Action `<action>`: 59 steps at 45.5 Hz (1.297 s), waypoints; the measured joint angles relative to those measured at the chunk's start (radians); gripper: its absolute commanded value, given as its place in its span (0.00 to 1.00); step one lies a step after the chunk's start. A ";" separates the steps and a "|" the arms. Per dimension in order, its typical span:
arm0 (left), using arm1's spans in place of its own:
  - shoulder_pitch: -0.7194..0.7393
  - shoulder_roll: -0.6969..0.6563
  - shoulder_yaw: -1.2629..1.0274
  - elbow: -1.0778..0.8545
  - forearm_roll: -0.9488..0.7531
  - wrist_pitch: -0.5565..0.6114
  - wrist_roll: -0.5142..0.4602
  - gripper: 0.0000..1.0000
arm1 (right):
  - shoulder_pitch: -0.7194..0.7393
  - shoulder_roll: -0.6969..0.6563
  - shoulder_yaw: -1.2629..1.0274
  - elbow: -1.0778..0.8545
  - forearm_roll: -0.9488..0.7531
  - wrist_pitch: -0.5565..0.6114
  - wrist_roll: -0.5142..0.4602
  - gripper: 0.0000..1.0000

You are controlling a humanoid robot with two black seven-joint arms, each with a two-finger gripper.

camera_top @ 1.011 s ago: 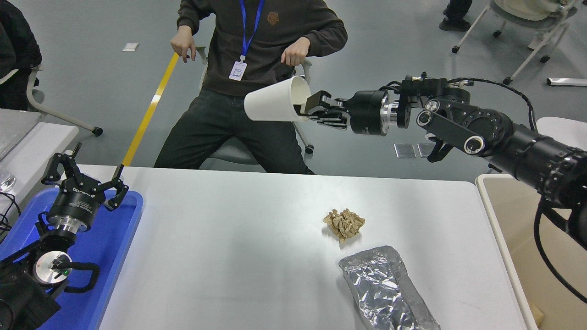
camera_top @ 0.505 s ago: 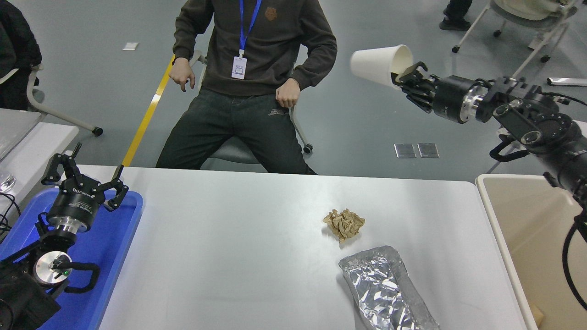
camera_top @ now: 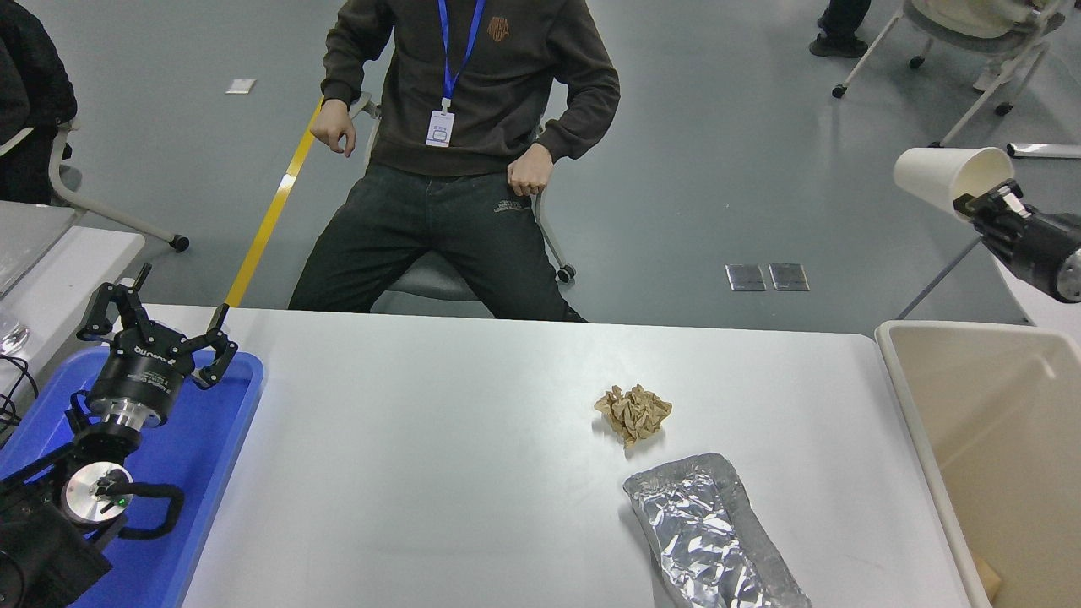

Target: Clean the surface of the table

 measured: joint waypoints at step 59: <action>0.000 0.000 0.000 0.000 0.000 0.000 -0.001 1.00 | -0.302 0.144 0.001 -0.026 0.080 -0.332 -0.504 0.00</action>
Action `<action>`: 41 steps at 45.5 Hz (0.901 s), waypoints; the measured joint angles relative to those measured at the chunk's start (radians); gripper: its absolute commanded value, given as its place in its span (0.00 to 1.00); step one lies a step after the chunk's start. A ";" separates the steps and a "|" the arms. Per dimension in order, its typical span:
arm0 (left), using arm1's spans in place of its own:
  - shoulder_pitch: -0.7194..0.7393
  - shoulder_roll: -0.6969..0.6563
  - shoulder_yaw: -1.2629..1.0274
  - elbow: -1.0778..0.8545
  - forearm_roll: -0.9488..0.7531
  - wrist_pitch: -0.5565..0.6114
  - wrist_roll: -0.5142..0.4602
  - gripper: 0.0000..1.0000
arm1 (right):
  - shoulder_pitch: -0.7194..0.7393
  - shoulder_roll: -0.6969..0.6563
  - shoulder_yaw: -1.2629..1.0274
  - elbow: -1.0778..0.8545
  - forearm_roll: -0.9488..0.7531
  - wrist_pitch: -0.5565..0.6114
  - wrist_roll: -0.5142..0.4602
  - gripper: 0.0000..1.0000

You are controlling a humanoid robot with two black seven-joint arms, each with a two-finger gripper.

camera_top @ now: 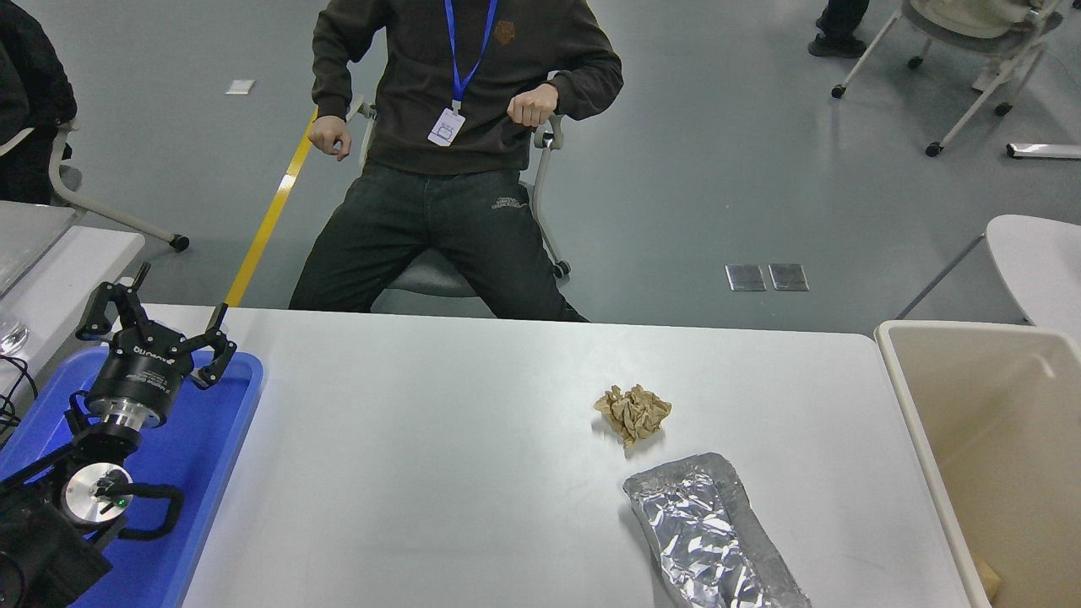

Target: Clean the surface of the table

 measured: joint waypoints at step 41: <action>0.000 0.000 0.000 0.000 0.000 0.000 0.000 1.00 | -0.050 0.073 -0.002 0.001 0.012 -0.048 -0.004 0.00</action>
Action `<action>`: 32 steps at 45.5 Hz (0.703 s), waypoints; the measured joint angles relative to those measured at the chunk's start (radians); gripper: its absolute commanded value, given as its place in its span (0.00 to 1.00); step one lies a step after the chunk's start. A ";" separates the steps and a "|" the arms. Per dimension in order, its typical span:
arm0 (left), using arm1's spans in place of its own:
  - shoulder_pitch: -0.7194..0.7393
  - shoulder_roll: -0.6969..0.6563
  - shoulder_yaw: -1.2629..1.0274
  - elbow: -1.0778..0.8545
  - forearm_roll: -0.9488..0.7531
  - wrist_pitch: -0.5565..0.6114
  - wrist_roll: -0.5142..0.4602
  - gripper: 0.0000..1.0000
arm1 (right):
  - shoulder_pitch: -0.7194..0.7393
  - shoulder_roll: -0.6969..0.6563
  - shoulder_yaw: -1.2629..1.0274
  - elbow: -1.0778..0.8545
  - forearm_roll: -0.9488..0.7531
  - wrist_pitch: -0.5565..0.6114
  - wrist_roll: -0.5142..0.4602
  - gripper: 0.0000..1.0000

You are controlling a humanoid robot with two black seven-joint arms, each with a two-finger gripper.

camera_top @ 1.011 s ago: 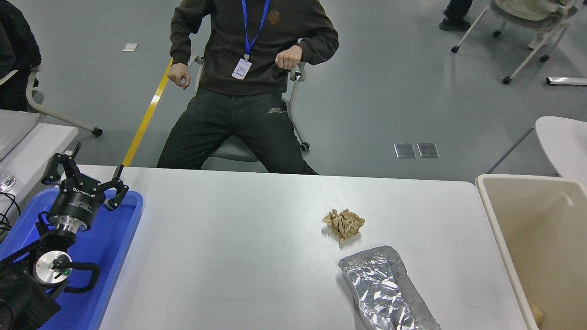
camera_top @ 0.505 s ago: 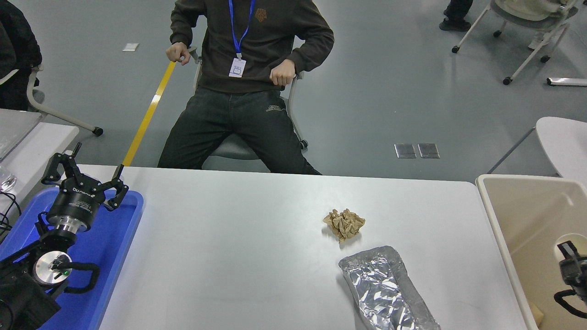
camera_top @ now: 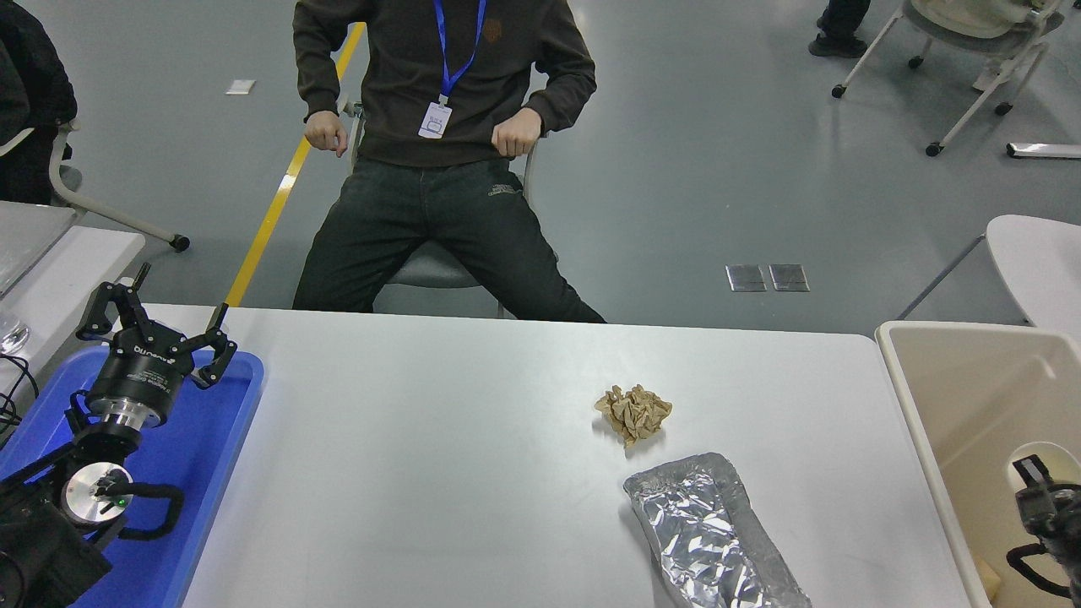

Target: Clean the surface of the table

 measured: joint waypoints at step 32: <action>0.000 0.000 0.000 0.000 0.000 0.000 0.000 1.00 | 0.007 -0.002 -0.017 0.000 0.000 -0.112 0.004 0.88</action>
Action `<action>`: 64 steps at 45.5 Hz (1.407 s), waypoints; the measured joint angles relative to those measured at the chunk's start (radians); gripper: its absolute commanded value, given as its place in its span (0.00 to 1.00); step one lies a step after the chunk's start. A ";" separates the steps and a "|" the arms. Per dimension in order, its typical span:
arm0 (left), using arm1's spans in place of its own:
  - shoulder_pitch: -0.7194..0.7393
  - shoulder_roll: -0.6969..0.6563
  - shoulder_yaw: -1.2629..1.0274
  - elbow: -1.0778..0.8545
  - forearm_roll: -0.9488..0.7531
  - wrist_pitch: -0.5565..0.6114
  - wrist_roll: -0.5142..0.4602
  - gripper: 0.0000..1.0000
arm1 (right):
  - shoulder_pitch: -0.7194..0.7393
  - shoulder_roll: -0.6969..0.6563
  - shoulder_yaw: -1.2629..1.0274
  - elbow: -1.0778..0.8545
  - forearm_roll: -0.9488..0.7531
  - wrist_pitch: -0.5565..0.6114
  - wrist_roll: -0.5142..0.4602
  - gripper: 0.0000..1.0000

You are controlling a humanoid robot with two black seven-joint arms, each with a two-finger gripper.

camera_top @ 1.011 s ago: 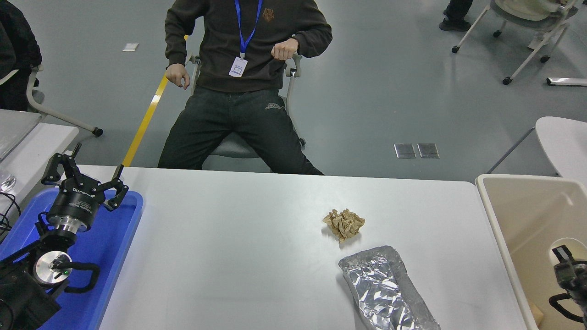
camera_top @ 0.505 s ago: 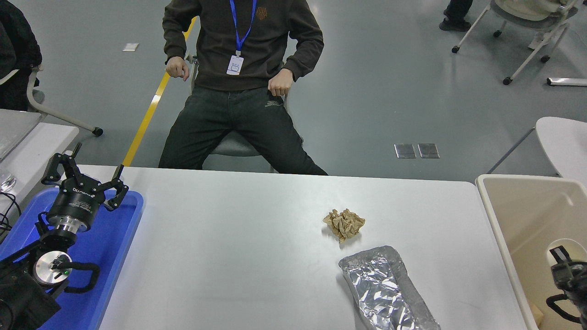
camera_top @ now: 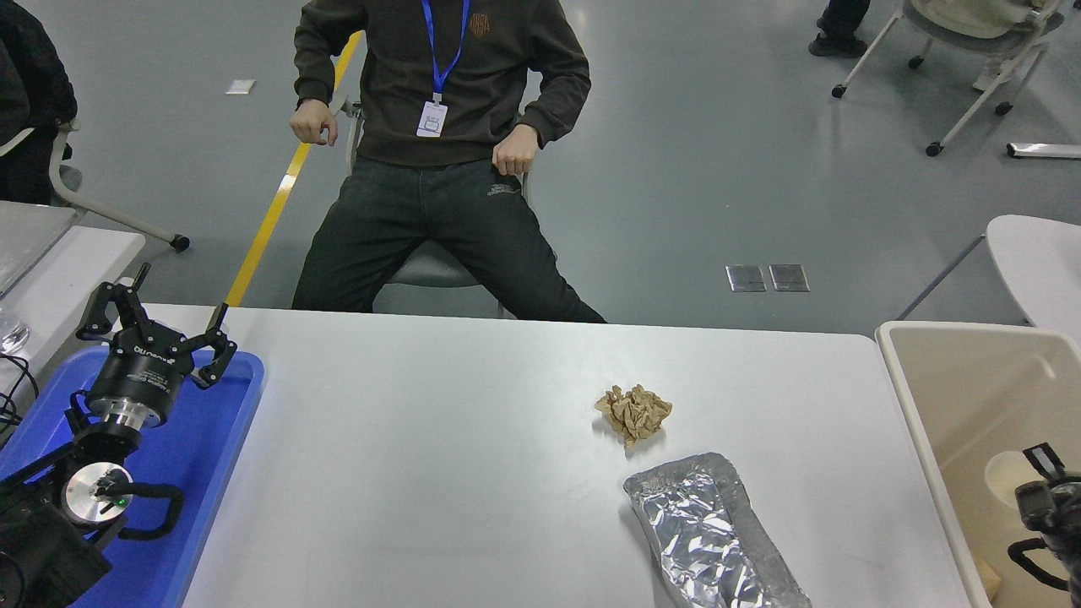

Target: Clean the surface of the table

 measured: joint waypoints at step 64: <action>0.000 0.000 0.000 0.000 0.000 0.000 0.000 1.00 | 0.562 -0.251 0.097 0.250 0.227 -0.015 0.016 0.98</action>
